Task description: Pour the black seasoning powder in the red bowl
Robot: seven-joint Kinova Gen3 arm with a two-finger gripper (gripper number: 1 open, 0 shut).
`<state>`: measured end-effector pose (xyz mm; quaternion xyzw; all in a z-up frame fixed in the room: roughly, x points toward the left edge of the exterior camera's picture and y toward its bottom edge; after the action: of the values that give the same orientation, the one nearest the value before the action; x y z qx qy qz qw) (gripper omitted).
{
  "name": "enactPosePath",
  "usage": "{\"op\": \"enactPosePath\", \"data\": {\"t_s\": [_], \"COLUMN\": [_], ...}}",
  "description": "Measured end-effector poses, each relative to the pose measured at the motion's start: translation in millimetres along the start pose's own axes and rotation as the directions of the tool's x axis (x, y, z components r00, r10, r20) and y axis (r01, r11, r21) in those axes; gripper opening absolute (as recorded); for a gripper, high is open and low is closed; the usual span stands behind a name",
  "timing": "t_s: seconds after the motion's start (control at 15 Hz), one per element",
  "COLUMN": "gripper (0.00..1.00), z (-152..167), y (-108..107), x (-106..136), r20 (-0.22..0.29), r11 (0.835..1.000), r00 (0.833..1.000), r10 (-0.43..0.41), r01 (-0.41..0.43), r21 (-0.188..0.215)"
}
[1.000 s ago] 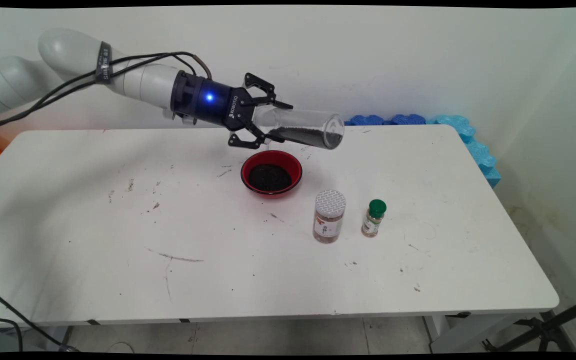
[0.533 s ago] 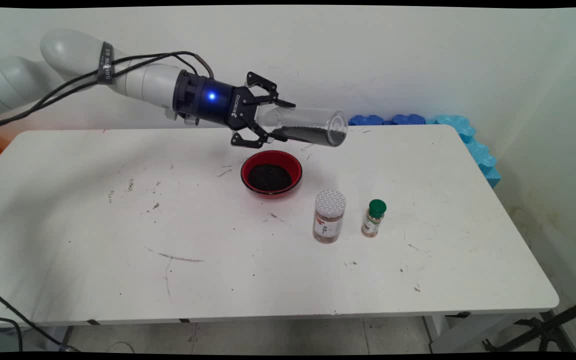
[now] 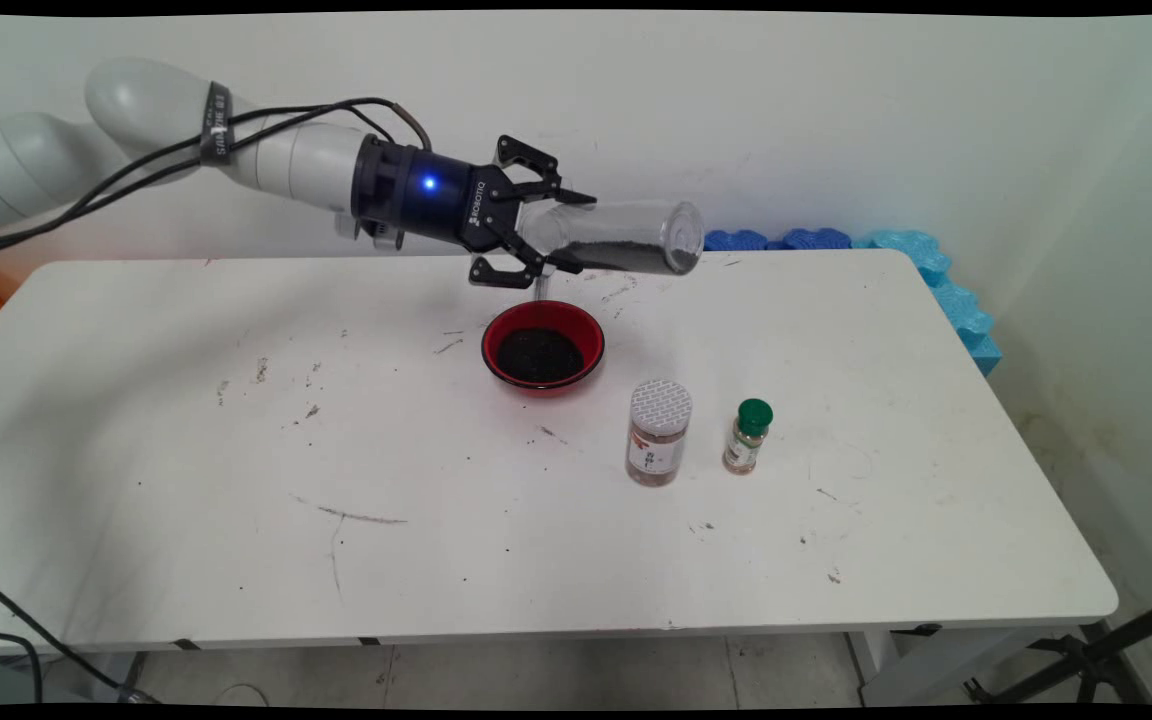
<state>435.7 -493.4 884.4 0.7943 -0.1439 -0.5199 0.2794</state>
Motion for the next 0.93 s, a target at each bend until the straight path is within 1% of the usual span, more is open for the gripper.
{"op": "enactPosePath", "data": {"t_s": [0.4,0.93], "gripper": [0.00,0.00], "z": [0.3,0.7], "y": [0.8,-0.6], "x": [1.7,5.1], "r20": [-0.006,-0.015], "r11": [1.000,1.000], "r00": [1.000,1.000], "r10": [-0.016,0.003], "r01": [0.015,-0.003], "r21": [-0.010,-0.001]}}
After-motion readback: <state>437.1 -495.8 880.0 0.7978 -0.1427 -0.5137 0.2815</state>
